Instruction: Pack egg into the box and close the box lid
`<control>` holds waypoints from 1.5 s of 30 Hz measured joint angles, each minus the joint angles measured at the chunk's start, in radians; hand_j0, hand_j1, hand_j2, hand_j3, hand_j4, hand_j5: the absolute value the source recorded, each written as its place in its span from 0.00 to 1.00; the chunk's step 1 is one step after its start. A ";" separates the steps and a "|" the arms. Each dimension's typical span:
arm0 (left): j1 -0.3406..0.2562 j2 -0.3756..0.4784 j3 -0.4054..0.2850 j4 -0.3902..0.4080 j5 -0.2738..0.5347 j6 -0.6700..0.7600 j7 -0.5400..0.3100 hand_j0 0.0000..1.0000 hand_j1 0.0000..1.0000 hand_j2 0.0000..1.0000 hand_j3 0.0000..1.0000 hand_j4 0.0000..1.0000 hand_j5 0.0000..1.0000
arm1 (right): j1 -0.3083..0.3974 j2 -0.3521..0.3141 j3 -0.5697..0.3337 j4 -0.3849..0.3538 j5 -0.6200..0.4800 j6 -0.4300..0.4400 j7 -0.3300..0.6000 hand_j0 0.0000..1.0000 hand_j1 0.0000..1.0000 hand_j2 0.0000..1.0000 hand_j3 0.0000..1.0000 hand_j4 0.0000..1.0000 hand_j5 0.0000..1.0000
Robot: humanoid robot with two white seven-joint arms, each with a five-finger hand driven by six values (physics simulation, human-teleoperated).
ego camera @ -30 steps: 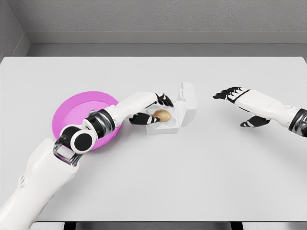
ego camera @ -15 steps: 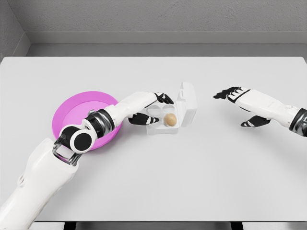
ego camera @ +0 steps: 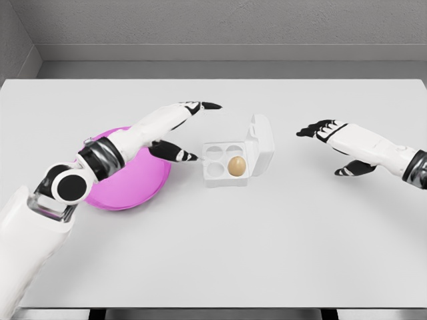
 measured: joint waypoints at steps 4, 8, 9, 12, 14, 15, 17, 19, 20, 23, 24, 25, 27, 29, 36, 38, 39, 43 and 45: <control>0.179 0.220 0.167 -0.008 0.266 -0.325 -0.002 1.00 1.00 1.00 1.00 1.00 1.00 | 0.000 0.006 0.011 -0.015 0.000 -0.001 0.000 1.00 1.00 1.00 1.00 1.00 1.00; 0.333 0.294 0.365 0.006 0.425 -0.514 -0.003 1.00 1.00 1.00 1.00 1.00 1.00 | 0.000 0.011 0.023 -0.038 -0.001 -0.001 -0.001 1.00 1.00 1.00 1.00 1.00 1.00; 0.336 0.295 0.405 0.014 0.456 -0.533 -0.003 1.00 1.00 1.00 1.00 1.00 1.00 | 0.000 0.012 0.027 -0.047 -0.002 0.000 -0.001 1.00 1.00 1.00 1.00 1.00 1.00; 0.354 0.301 0.472 0.064 0.504 -0.564 -0.002 1.00 1.00 1.00 1.00 1.00 1.00 | -0.002 0.016 0.039 -0.066 -0.002 0.002 -0.001 1.00 1.00 1.00 1.00 1.00 1.00; 0.357 0.304 0.488 0.083 0.511 -0.572 -0.001 1.00 1.00 1.00 1.00 1.00 1.00 | -0.002 0.018 0.044 -0.073 -0.002 0.003 -0.001 1.00 1.00 1.00 1.00 1.00 1.00; 0.359 0.305 0.491 0.088 0.511 -0.575 -0.001 1.00 1.00 1.00 1.00 1.00 1.00 | -0.002 0.019 0.046 -0.075 -0.002 0.003 -0.001 1.00 1.00 1.00 1.00 1.00 1.00; 0.359 0.305 0.496 0.093 0.507 -0.579 -0.001 1.00 1.00 1.00 1.00 1.00 1.00 | -0.005 0.020 0.047 -0.080 -0.002 0.003 -0.001 1.00 1.00 1.00 1.00 1.00 1.00; 0.361 0.304 0.498 0.096 0.503 -0.580 -0.001 1.00 1.00 1.00 1.00 1.00 1.00 | -0.006 0.021 0.048 -0.094 -0.001 0.003 0.000 1.00 1.00 1.00 1.00 1.00 1.00; 0.361 0.302 0.498 0.097 0.502 -0.581 -0.001 1.00 1.00 1.00 1.00 1.00 1.00 | -0.006 0.021 0.049 -0.098 -0.001 0.003 0.000 1.00 1.00 1.00 1.00 1.00 1.00; 0.359 0.300 0.499 0.096 0.495 -0.582 -0.001 1.00 1.00 1.00 1.00 1.00 1.00 | -0.006 0.022 0.050 -0.105 -0.001 0.003 0.000 1.00 1.00 1.00 1.00 1.00 1.00; 0.359 0.300 0.499 0.096 0.494 -0.582 -0.001 1.00 1.00 1.00 1.00 1.00 1.00 | -0.006 0.023 0.050 -0.107 -0.001 0.003 0.000 1.00 1.00 1.00 1.00 1.00 1.00; 0.359 0.299 0.500 0.096 0.493 -0.582 -0.001 1.00 1.00 1.00 1.00 1.00 1.00 | -0.008 0.023 0.050 -0.109 -0.001 0.003 0.000 1.00 1.00 1.00 1.00 1.00 1.00; 0.359 0.298 0.500 0.096 0.491 -0.582 -0.001 1.00 1.00 1.00 1.00 1.00 1.00 | -0.008 0.022 0.051 -0.121 -0.001 0.004 0.000 1.00 1.00 1.00 1.00 1.00 1.00; 0.361 0.298 0.500 0.096 0.490 -0.582 -0.001 1.00 1.00 1.00 1.00 1.00 1.00 | -0.008 0.023 0.051 -0.135 -0.001 0.005 0.000 1.00 1.00 1.00 1.00 1.00 1.00; 0.361 0.296 0.500 0.096 0.485 -0.582 -0.002 1.00 1.00 1.00 1.00 1.00 1.00 | -0.008 0.024 0.060 -0.179 -0.001 0.006 0.000 1.00 1.00 1.00 1.00 1.00 1.00; 0.361 0.296 0.500 0.096 0.485 -0.582 -0.002 1.00 1.00 1.00 1.00 1.00 1.00 | -0.009 0.024 0.062 -0.188 -0.002 0.006 -0.001 1.00 1.00 1.00 1.00 1.00 1.00; 0.361 0.296 0.500 0.096 0.485 -0.582 -0.002 1.00 1.00 1.00 1.00 1.00 1.00 | -0.009 0.024 0.063 -0.191 -0.003 0.006 -0.001 1.00 1.00 1.00 1.00 1.00 1.00; 0.361 0.296 0.500 0.096 0.484 -0.582 -0.002 1.00 1.00 1.00 1.00 1.00 1.00 | -0.021 0.032 0.065 -0.197 -0.005 0.006 -0.001 1.00 1.00 1.00 1.00 1.00 1.00; 0.361 0.296 0.500 0.096 0.484 -0.582 -0.002 1.00 1.00 1.00 1.00 1.00 1.00 | -0.023 0.039 0.068 -0.198 -0.005 0.005 -0.001 1.00 1.00 1.00 1.00 1.00 1.00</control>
